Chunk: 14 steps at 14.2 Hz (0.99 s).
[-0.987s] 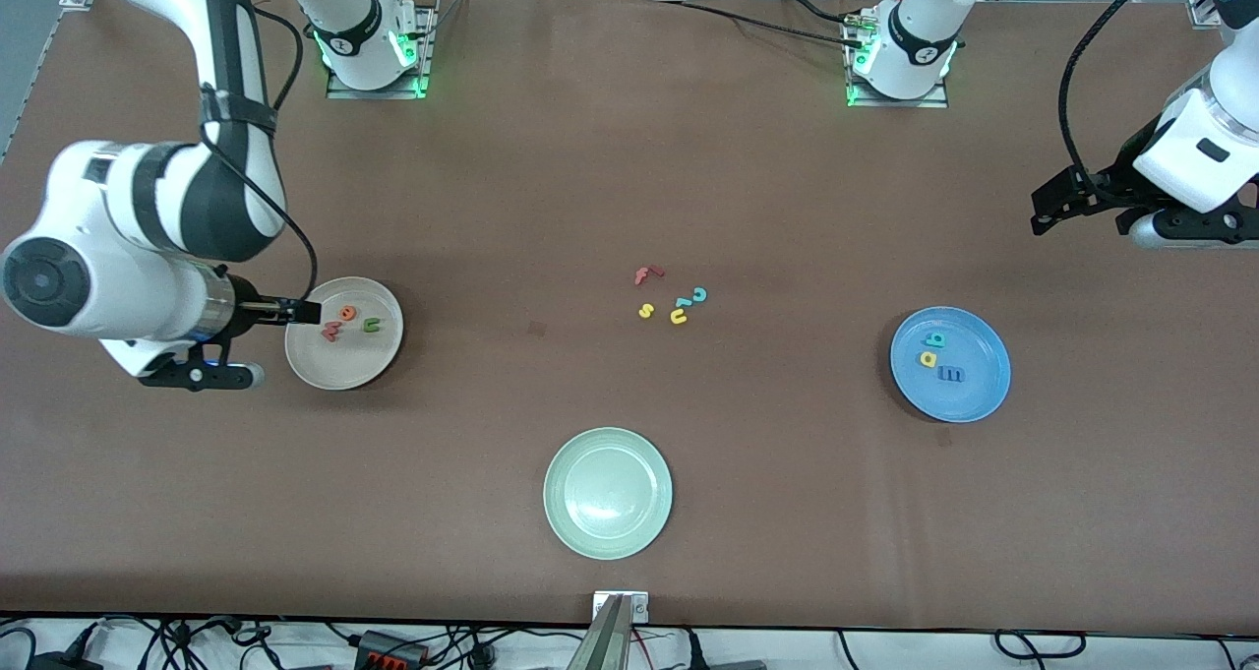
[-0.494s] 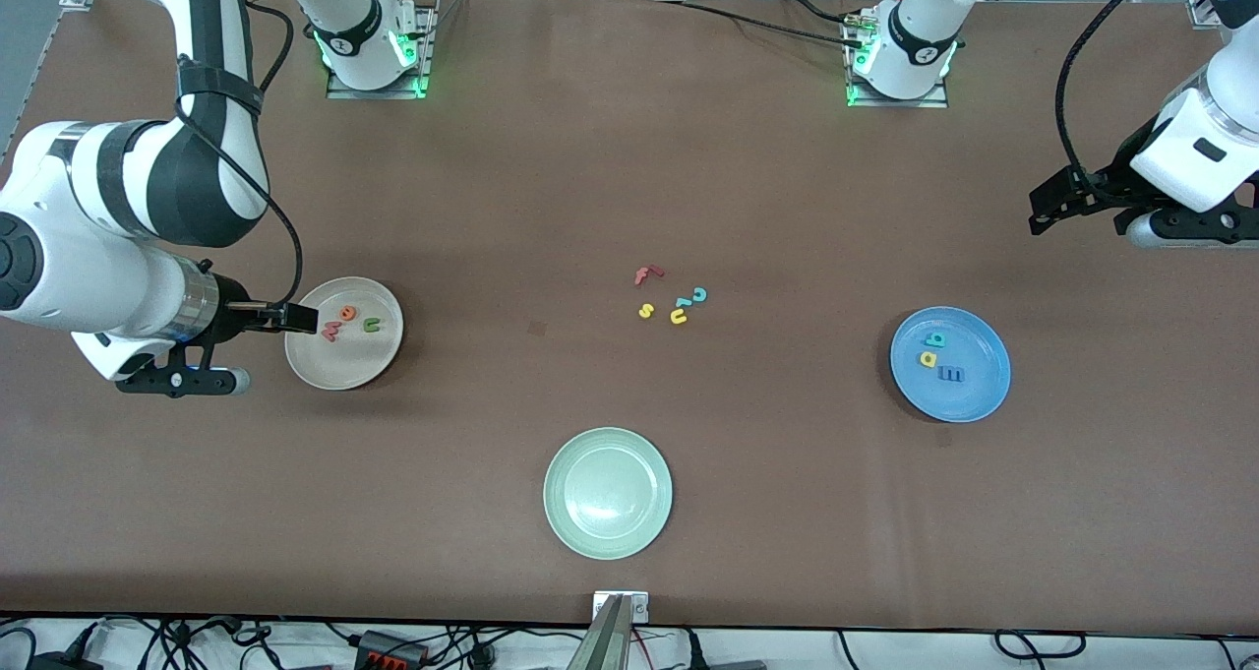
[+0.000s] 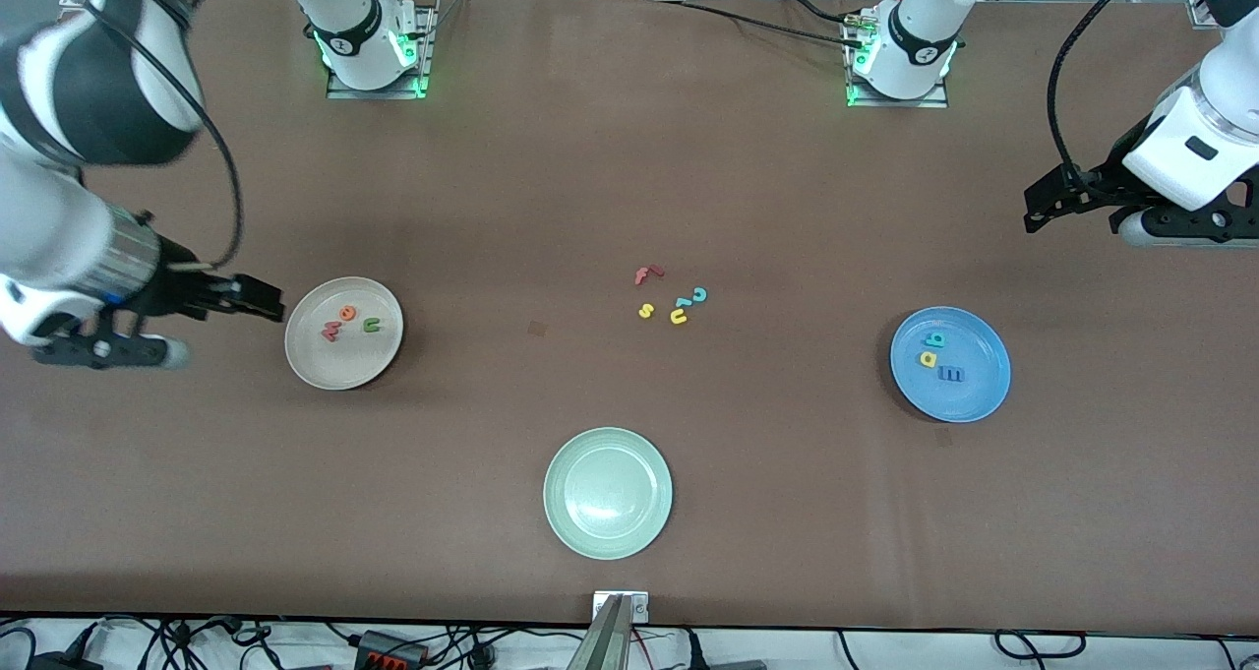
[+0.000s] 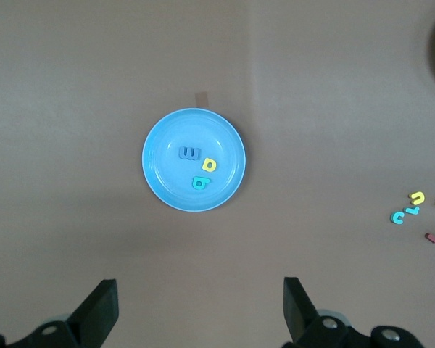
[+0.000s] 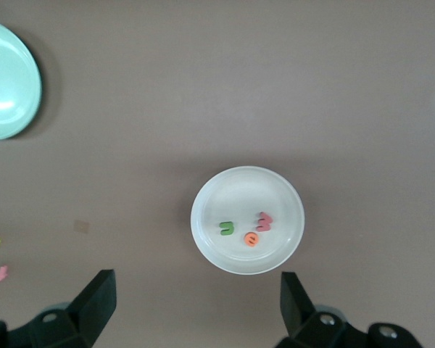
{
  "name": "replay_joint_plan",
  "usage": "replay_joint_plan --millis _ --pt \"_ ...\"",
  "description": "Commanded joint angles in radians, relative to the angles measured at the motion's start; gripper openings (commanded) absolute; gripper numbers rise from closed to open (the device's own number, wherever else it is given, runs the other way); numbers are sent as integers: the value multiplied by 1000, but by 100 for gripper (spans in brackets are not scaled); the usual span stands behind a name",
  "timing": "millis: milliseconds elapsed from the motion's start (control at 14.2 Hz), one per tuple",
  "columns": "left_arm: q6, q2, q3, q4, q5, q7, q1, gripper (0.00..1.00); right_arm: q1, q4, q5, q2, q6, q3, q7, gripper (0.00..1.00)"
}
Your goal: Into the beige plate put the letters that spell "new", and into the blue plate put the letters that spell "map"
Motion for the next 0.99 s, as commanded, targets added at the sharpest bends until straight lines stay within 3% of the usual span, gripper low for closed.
replay_joint_plan --millis 0,282,917 --pt "-53 -14 -12 15 -15 11 -2 100 -100 -38 -21 -84 -12 55 0 100" --pt "-33 -3 -11 27 -12 15 -1 100 -245 -69 -19 -149 -54 75 -104 100" --pt "-26 -6 -11 26 -12 32 7 100 -266 -66 -48 -170 -86 87 -163 100"
